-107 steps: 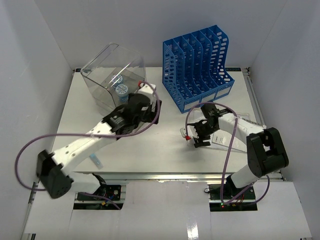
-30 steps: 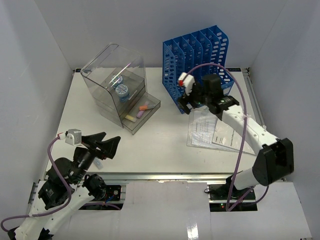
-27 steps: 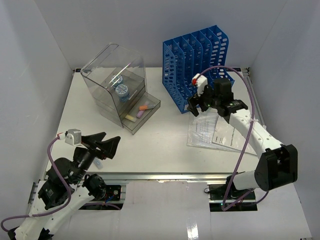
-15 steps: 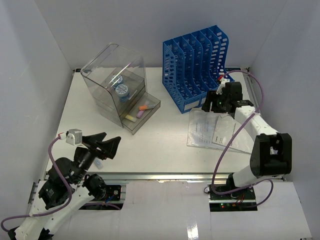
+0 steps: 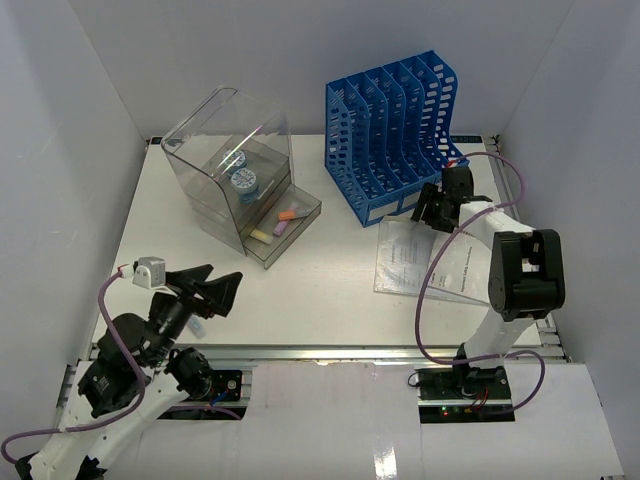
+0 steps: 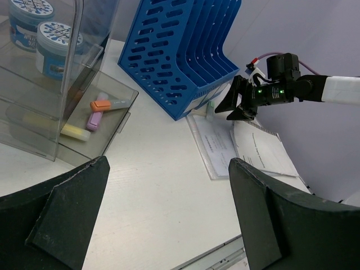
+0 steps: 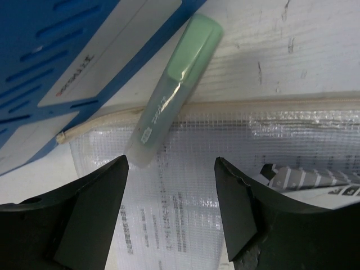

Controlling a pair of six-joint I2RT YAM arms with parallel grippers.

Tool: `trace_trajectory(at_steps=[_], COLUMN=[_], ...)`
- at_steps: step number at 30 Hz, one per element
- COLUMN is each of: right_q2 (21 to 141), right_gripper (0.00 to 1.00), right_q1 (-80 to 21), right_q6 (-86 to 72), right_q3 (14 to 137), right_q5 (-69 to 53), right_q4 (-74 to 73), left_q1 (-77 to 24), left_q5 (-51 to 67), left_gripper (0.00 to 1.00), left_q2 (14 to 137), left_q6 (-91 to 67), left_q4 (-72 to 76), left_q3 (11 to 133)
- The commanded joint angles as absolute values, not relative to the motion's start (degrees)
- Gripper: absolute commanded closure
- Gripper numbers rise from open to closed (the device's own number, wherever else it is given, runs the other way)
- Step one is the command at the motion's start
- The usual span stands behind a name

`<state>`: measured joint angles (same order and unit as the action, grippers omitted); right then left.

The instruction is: Organize the desk

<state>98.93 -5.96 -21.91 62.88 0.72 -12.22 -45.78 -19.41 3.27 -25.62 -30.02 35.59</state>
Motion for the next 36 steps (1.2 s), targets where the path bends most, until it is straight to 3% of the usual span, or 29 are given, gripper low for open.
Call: trace_trajectory(at_steps=[1, 7, 14, 20, 31, 36], right_q2=[102.6, 107.3, 109.5, 104.9, 88.7, 86.4], right_gripper=[0.32, 0.41, 0.62, 0.81, 0.92, 0.92], right_q1=[-5.8, -5.9, -6.1, -5.2, -6.3, -15.6], right_q6=[-24.5, -26.2, -24.6, -23.8, -20.3, -13.8], right_q3=[66.2, 67.6, 66.8, 62.4, 54.1, 53.6], right_q5=[4.1, 5.4, 9.7, 6.1, -10.3, -13.8], right_q4=[-5.5, -1.8, -1.9, -0.1, 2.9, 4.5], left_q1=[-45.8, -45.8, -45.8, -45.8, -45.8, -45.8], left_q5=[-20.5, -20.5, -20.4, -20.0, -19.4, -19.7], left_gripper=[0.02, 0.02, 0.02, 0.02, 0.02, 0.02], left_q2=[5.4, 6.6, 6.7, 6.4, 4.8, 3.8], left_q6=[-26.0, -26.1, -26.2, -26.1, -26.0, -25.9], left_q4=[-30.4, -30.4, -30.3, -30.2, -29.9, -29.8], left_q3=[35.2, 35.2, 35.2, 35.3, 35.2, 35.1])
